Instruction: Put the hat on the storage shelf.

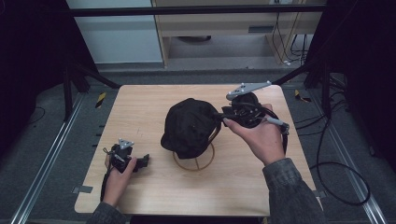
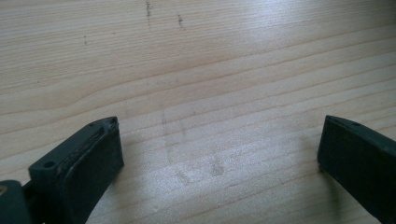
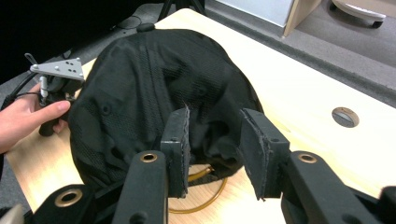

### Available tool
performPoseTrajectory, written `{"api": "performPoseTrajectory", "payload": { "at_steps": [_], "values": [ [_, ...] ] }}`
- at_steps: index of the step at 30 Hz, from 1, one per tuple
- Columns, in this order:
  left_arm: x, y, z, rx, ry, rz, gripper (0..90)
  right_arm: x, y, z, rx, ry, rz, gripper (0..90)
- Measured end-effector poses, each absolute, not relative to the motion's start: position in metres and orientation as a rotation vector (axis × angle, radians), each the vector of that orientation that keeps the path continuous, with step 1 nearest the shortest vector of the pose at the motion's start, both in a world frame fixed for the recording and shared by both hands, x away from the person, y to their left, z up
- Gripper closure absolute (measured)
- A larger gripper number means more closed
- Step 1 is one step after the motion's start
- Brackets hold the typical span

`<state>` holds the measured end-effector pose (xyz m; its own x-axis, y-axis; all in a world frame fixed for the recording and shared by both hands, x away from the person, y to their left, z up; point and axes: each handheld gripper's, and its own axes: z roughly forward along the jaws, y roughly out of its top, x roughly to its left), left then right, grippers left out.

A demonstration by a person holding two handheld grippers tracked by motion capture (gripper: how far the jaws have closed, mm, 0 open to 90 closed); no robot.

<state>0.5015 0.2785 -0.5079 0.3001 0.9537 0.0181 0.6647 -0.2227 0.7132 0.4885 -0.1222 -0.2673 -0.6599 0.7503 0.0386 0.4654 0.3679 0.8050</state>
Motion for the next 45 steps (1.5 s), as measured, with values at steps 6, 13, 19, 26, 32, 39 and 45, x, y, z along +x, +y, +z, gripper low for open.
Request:
{"api": "performPoseTrajectory", "payload": {
  "at_steps": [6,13,19,26,32,39,45],
  "values": [
    [0.502,0.279,-0.508,1.973,1.435,0.623,0.0,0.487,-0.134,-0.27,1.091,2.285,1.189,62.5],
    [0.502,0.279,-0.508,1.972,1.435,0.624,0.0,0.486,-0.145,-0.271,1.112,2.269,1.192,62.3],
    [0.502,0.279,-0.508,1.972,1.435,0.623,0.0,0.485,-0.153,-0.272,1.119,2.256,1.191,61.6],
    [0.502,0.279,-0.508,1.972,1.435,0.624,0.0,0.483,-0.165,-0.276,1.143,2.234,1.194,60.5],
    [0.501,0.278,-0.508,1.971,1.437,0.622,0.0,0.481,-0.176,-0.28,1.171,2.217,1.194,59.4],
    [0.501,0.278,-0.508,1.97,1.437,0.622,0.0,0.479,-0.188,-0.283,1.205,2.191,1.198,57.6],
    [0.501,0.279,-0.508,1.975,1.435,0.622,0.0,0.477,-0.197,-0.287,1.231,2.173,1.203,54.0]
  ]
}}
